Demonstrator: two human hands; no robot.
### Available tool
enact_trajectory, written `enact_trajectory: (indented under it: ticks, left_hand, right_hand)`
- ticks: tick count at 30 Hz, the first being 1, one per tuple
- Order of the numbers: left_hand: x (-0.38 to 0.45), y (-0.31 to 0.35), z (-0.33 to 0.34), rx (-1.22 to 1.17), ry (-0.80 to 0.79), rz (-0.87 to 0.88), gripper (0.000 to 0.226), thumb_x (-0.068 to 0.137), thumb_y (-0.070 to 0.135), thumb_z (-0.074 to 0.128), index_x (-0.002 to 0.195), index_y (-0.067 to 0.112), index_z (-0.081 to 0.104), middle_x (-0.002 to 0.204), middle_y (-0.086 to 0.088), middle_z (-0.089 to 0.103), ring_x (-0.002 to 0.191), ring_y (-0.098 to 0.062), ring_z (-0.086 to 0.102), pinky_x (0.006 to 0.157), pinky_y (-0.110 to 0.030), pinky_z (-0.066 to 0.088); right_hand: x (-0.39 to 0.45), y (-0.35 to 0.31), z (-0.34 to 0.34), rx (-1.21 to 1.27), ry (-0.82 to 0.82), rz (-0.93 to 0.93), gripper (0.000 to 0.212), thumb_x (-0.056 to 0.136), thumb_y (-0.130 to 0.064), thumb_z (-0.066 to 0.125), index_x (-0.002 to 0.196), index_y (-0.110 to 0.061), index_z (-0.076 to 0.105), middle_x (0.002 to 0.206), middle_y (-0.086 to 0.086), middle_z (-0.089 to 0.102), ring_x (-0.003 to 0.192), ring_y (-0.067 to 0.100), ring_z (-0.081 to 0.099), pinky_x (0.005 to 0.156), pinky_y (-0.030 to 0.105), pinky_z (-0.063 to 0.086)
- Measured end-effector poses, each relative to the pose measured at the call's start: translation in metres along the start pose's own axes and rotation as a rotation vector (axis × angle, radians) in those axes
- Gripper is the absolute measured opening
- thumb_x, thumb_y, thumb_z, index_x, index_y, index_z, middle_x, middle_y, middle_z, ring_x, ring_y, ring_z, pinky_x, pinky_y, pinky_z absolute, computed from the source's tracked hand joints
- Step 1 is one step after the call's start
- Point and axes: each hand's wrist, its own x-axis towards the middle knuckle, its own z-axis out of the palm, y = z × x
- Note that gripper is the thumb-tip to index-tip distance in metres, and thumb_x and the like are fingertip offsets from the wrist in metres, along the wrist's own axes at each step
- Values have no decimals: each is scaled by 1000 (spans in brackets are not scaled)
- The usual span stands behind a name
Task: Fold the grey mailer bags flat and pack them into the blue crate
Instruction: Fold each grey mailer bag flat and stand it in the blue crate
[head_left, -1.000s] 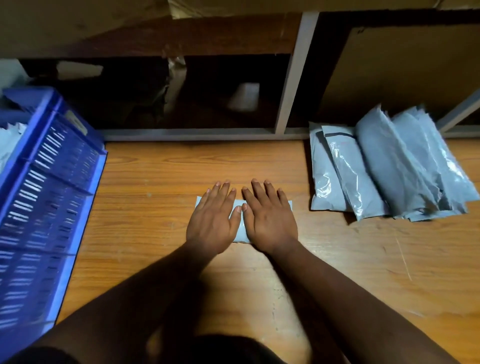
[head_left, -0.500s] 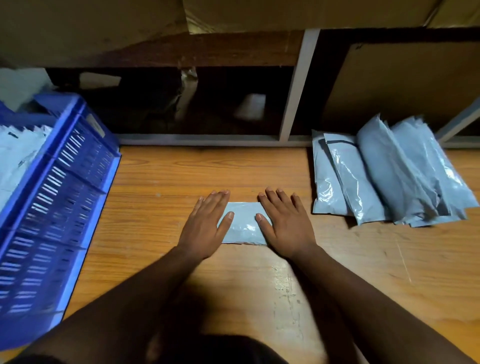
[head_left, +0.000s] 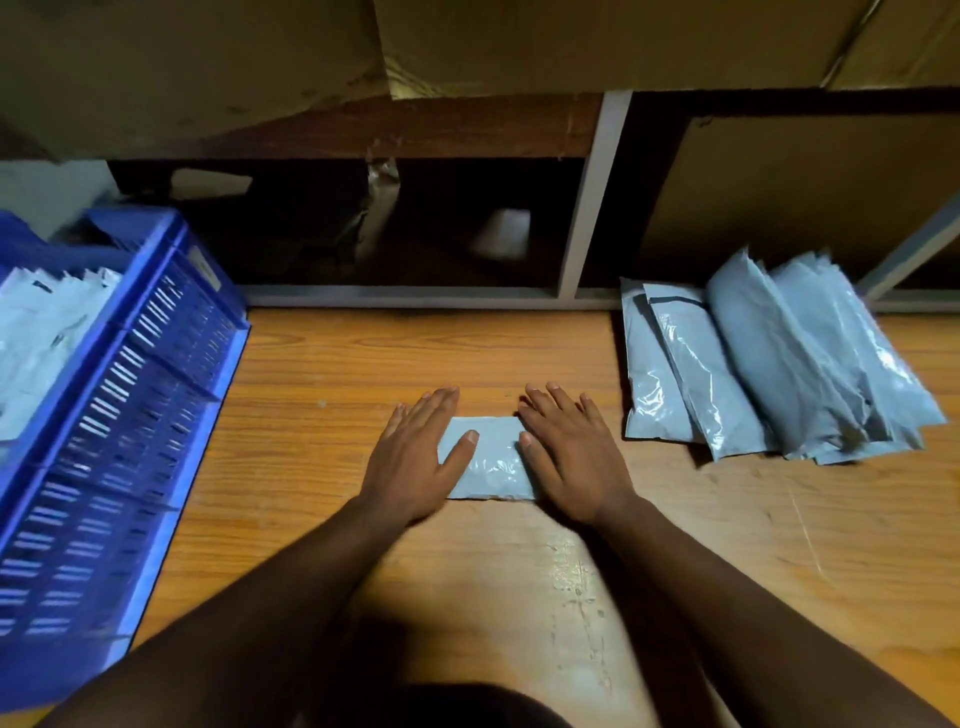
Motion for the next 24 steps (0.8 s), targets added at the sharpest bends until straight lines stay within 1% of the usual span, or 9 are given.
enact_trajectory:
  ticks: [2, 4, 7, 10, 13, 15, 20, 22, 24]
  left_hand:
    - [2, 6, -3, 27, 71, 54, 65, 103, 54, 24, 160, 22, 33, 167, 5, 27, 155, -13, 21, 128, -42, 13]
    - [2, 13, 4, 14, 71, 113, 60, 106, 43, 22, 156, 16, 41, 164, -1, 35, 154, -16, 26, 127, -42, 16]
    - [-2, 18, 17, 73, 103, 134, 56, 107, 33, 23, 150, 9, 49, 156, -7, 48, 150, -21, 36, 126, -39, 19]
    - [-4, 20, 23, 129, 192, 152, 50, 108, 27, 30, 147, 5, 53, 152, -9, 52, 148, -25, 39, 124, -42, 26]
    - [-1, 17, 31, 110, 267, 190, 44, 108, 21, 36, 142, 3, 57, 150, -11, 54, 147, -27, 41, 122, -46, 32]
    - [1, 16, 35, 109, 264, 181, 43, 108, 20, 36, 141, 3, 58, 150, -12, 54, 146, -27, 43, 121, -46, 32]
    - [-2, 20, 25, 142, 171, 151, 49, 106, 24, 32, 144, 6, 56, 152, -11, 53, 145, -25, 44, 124, -41, 27]
    - [-3, 18, 24, 95, 149, 120, 51, 106, 30, 31, 148, 9, 52, 156, -8, 48, 146, -22, 41, 125, -38, 23]
    - [-3, 17, 20, -21, 112, 38, 57, 104, 41, 30, 150, 14, 50, 157, -3, 46, 146, -19, 41, 124, -37, 27]
  right_hand:
    - [10, -21, 3, -56, 41, -36, 55, 108, -43, 25, 152, -19, 49, 163, 1, 39, 156, 22, 23, 127, 50, 13]
    - [18, -43, 16, -77, 52, -45, 51, 108, -37, 30, 150, -16, 52, 161, 4, 43, 155, 26, 26, 127, 52, 14]
    - [16, -54, 36, -68, 88, 42, 50, 109, -33, 30, 152, -14, 48, 162, 6, 41, 156, 27, 24, 126, 53, 17]
    - [12, -51, 43, -78, 98, 52, 51, 110, -32, 29, 156, -15, 42, 165, 4, 36, 157, 26, 20, 126, 52, 16]
    - [17, -49, 45, -103, 52, 60, 51, 109, -32, 28, 155, -15, 43, 164, 4, 38, 157, 28, 21, 126, 52, 17]
    - [20, -48, 48, -95, 27, 72, 51, 109, -32, 28, 154, -15, 45, 163, 4, 40, 156, 28, 22, 126, 51, 16]
    - [18, -52, 42, -71, -3, 89, 53, 108, -34, 25, 154, -18, 45, 162, 2, 41, 154, 28, 28, 125, 51, 19]
    - [19, -51, 38, -12, -18, 75, 56, 108, -37, 21, 155, -18, 44, 163, 3, 40, 154, 27, 29, 126, 51, 19]
    - [16, -46, 30, 23, -24, 62, 58, 108, -39, 19, 156, -17, 43, 165, 2, 37, 155, 26, 26, 127, 49, 14]
